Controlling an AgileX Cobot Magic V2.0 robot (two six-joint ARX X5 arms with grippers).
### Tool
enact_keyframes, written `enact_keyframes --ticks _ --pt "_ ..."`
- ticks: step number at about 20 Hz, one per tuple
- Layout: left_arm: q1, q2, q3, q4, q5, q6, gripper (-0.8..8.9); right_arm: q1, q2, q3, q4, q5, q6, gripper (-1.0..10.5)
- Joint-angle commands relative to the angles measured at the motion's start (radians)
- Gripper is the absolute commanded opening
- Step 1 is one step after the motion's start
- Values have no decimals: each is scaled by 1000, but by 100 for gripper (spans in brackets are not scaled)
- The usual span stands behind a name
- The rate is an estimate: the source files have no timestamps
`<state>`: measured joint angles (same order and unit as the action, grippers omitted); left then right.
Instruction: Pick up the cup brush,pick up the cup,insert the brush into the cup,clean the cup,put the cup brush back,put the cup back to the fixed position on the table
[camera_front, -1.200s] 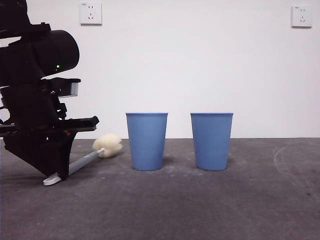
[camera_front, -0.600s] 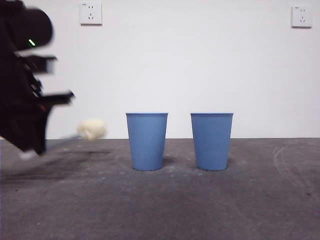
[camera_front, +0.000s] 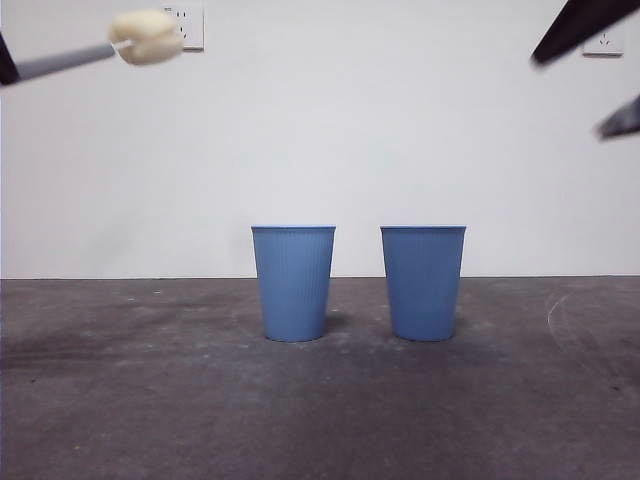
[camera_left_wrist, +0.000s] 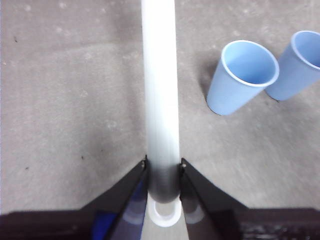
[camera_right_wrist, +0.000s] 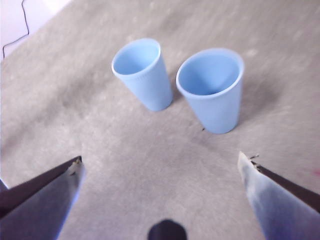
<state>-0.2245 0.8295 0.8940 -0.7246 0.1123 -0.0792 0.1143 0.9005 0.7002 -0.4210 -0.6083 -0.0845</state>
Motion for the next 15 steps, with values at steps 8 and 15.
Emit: enact_keyframes --ticks 8,15 --pt "2 -46 -1 -100 52 39 -9 263 230 -251 624 376 83 563" --pt "2 -46 -1 -101 53 43 -8 266 523 -325 1083 441 95 564"
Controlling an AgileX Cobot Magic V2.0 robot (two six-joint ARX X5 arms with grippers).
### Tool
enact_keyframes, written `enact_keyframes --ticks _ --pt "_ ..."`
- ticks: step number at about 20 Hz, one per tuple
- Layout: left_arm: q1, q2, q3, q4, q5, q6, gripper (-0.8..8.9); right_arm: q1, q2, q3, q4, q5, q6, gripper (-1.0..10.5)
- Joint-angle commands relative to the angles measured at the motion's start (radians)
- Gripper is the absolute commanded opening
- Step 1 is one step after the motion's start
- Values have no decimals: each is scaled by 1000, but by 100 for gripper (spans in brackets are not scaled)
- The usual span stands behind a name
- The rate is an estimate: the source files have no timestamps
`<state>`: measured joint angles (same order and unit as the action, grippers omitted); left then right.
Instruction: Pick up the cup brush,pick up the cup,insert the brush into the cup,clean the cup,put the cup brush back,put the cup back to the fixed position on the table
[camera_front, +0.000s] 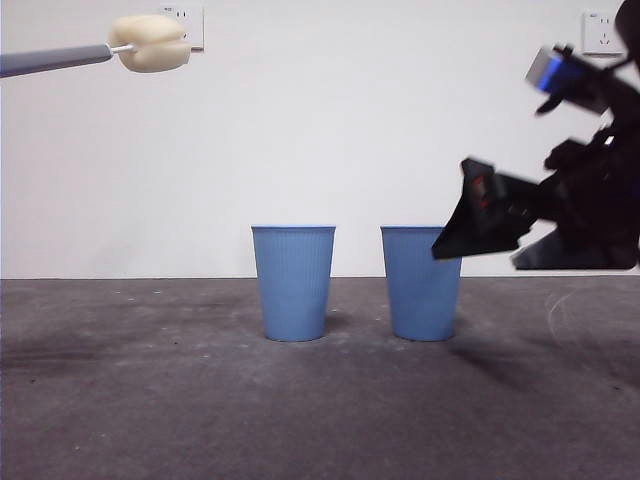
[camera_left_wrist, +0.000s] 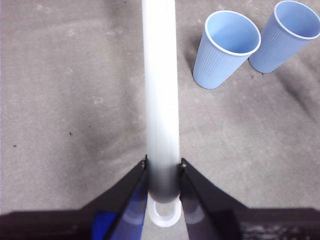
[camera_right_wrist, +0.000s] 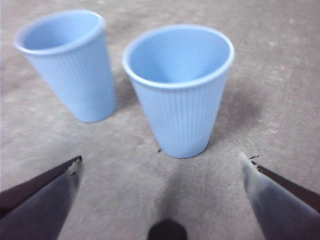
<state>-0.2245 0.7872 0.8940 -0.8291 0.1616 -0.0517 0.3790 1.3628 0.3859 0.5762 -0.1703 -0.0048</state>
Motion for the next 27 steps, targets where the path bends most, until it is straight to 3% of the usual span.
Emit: enact_keyframes --ticks 1,8,20,24,27 --pt "2 -4 -1 3 3 16 -8 2 107 -11 153 3 31 564" --pt "2 -3 -1 4 3 30 -9 2 337 -2 420 17 40 564" --pt "2 -3 -1 4 3 39 -8 2 568 175 479 23 30 557" --pt "2 -2 -1 4 2 40 -8 2 604 210 478 34 30 449" --pt "2 -2 -1 3 2 42 -9 2 605 212 478 48 27 276"
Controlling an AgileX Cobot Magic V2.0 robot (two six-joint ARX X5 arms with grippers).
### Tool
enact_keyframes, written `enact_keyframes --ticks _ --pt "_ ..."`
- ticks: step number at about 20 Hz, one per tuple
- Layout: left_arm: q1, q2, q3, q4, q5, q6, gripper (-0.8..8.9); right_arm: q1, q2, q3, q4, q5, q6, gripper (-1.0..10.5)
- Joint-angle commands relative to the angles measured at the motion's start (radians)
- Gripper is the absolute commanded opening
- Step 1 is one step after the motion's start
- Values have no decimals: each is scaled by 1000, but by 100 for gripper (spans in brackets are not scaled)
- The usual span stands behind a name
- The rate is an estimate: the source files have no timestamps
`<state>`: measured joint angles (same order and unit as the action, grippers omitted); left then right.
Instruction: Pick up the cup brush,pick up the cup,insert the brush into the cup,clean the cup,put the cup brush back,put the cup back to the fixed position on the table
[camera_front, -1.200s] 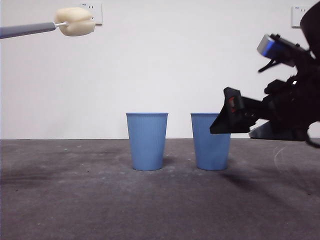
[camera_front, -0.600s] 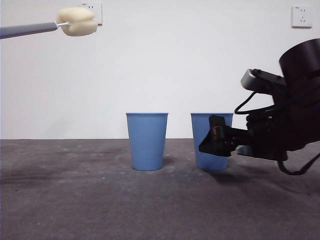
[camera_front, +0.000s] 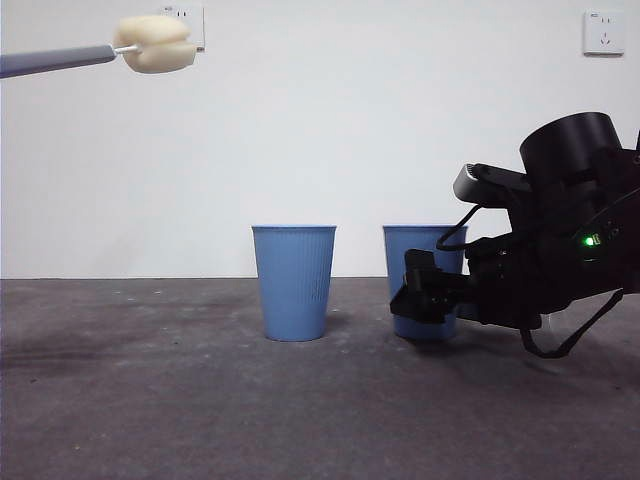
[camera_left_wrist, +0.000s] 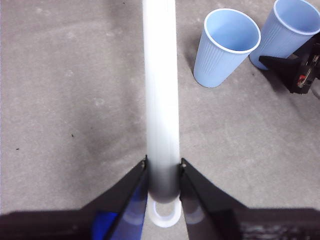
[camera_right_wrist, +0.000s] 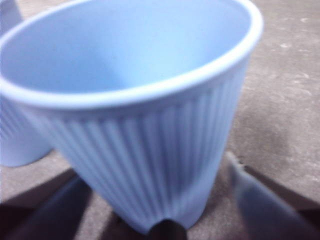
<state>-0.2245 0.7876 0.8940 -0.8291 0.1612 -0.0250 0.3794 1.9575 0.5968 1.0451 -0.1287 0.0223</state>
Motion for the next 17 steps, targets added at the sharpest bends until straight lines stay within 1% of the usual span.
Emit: enact_keyframes --ticks 1,2,4,5,6,7,8,11,13,17 --pt "2 -2 -1 3 3 16 -9 1 11 1 9 6 -4 212" --pt "2 -2 -1 1 3 16 -8 1 11 1 9 6 -14 142" --pt "2 -2 -1 -4 3 20 -9 1 11 1 5 6 -22 90" --pt "2 -2 -1 -8 3 23 -9 1 11 1 2 6 -25 89" --pt "2 -2 -1 -12 3 27 -9 1 11 1 2 6 -26 65" --pt "2 -2 -1 -16 2 30 -9 1 11 1 2 5 -28 4" --pt "2 -2 -1 -19 3 32 -9 1 10 1 2 -4 -29 -15" --pt "2 -2 -1 -23 -5 64 -9 1 -15 0 -28 -55 -16 -12" --pt "2 4 -1 -27 -5 97 -9 2 -94 1 -150 -64 -24 -12" --pt "2 65 -1 -63 -13 172 -9 2 -357 9 -549 -64 -110 -13"
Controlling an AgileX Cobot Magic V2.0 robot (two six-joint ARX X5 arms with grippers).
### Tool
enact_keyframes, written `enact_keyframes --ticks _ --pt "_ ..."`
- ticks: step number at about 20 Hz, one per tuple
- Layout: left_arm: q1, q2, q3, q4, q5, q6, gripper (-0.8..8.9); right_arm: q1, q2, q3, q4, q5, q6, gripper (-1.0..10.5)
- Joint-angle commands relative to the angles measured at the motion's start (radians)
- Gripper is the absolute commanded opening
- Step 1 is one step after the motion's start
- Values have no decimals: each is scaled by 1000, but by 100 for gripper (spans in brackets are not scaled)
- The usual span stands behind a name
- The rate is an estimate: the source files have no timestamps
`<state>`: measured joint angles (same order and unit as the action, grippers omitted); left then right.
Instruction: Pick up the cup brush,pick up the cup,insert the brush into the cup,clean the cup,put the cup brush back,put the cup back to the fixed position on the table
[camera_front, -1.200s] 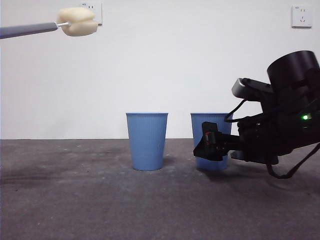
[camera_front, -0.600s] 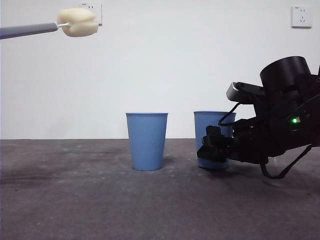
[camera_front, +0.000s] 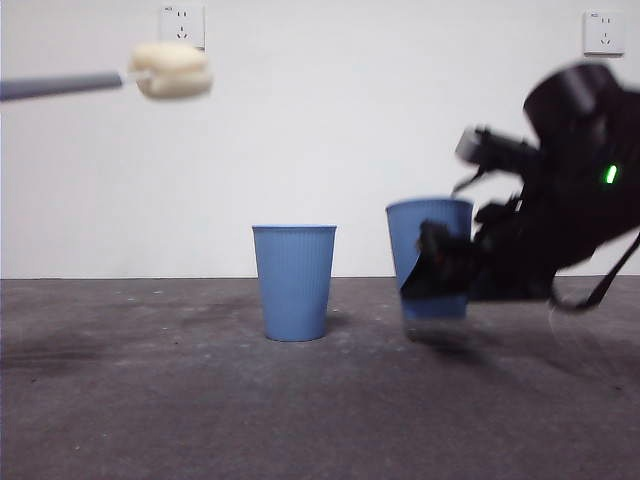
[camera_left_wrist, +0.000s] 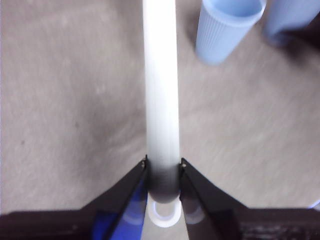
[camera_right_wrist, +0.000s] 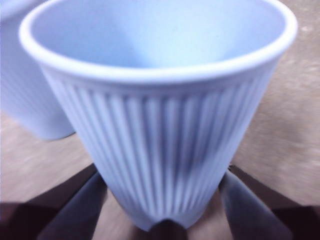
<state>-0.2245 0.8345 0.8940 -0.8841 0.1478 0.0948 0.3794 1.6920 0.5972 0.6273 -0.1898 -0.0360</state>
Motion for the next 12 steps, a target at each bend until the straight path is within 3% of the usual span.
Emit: enact_keyframes --ticks 1,6,12 --pt "-1 37 -1 -16 2 58 -9 8 -163 20 -248 -4 -77 -13" --pt "-60 69 -1 -90 -6 133 -9 54 -384 143 -878 1 -219 -13" --pt "-237 26 -1 -231 -104 258 -9 171 -399 231 -1296 121 -310 -13"
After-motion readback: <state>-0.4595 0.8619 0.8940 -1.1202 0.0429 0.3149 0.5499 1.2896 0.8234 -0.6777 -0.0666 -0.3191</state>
